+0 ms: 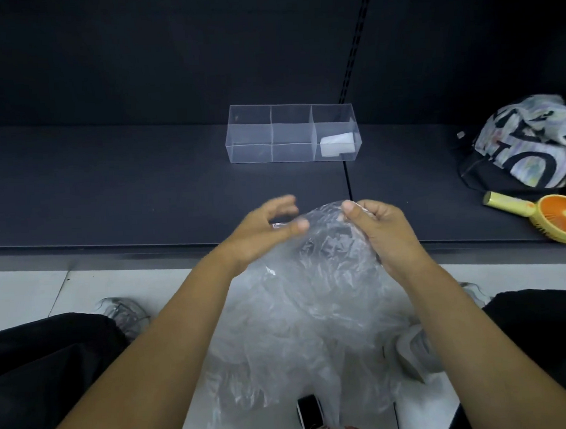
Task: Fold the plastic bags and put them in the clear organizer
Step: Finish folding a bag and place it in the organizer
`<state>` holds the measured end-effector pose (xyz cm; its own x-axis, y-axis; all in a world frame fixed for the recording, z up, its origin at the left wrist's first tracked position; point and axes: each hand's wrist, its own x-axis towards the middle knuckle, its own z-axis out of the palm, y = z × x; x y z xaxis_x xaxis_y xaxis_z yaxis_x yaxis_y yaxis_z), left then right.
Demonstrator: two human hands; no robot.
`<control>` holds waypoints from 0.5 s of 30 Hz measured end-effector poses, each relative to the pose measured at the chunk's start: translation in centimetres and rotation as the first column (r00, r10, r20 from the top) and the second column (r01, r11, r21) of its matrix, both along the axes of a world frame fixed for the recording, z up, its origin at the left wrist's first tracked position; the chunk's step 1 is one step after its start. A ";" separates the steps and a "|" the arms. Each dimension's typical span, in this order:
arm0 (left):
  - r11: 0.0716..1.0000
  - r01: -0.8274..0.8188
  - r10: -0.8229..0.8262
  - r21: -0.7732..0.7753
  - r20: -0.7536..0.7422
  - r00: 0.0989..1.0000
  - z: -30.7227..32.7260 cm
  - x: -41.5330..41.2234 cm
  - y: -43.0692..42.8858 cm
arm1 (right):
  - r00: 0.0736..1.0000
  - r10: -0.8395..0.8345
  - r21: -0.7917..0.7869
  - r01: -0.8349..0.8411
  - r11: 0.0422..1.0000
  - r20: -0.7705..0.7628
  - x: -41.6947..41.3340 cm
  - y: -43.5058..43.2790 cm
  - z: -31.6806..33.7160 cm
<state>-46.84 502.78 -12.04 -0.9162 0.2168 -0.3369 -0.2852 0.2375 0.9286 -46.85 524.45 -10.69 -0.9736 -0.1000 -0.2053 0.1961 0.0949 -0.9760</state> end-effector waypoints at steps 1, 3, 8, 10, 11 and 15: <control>0.997 0.068 -0.067 -0.039 0.017 0.998 -0.2 0.0 0.0 | 1.000 0.003 -0.027 -0.003 1.000 0.025 -0.1 0.1 0.1; 0.992 0.083 -0.080 -0.098 0.034 0.996 -0.8 0.1 -0.2 | 0.995 0.040 -0.069 -0.034 0.997 0.088 -0.3 0.9 0.3; 0.988 -0.099 0.102 -0.120 0.016 0.995 -2.1 0.0 -2.3 | 0.920 0.220 0.159 -0.282 0.946 0.323 -0.8 4.5 0.2; 0.982 -0.072 0.080 -0.173 0.042 0.996 -2.2 -0.2 -3.3 | 0.946 0.163 0.224 -0.229 0.947 0.282 -1.1 4.8 -0.3; 0.979 -0.044 0.060 -0.198 0.076 0.995 -2.1 -0.2 -3.8 | 0.968 0.117 0.201 -0.163 0.966 0.224 -1.2 4.6 -0.5; 0.916 0.216 -0.143 -0.339 0.227 0.963 -1.9 -0.2 -4.3 | 0.996 0.010 0.079 -0.017 0.997 0.092 -1.5 2.7 -0.8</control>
<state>-47.04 498.53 -13.92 -0.7819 0.2031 -0.5894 -0.3720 0.6067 0.7025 -48.31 527.14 -11.53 -0.9490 -0.0926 -0.3014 0.2826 0.1746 -0.9432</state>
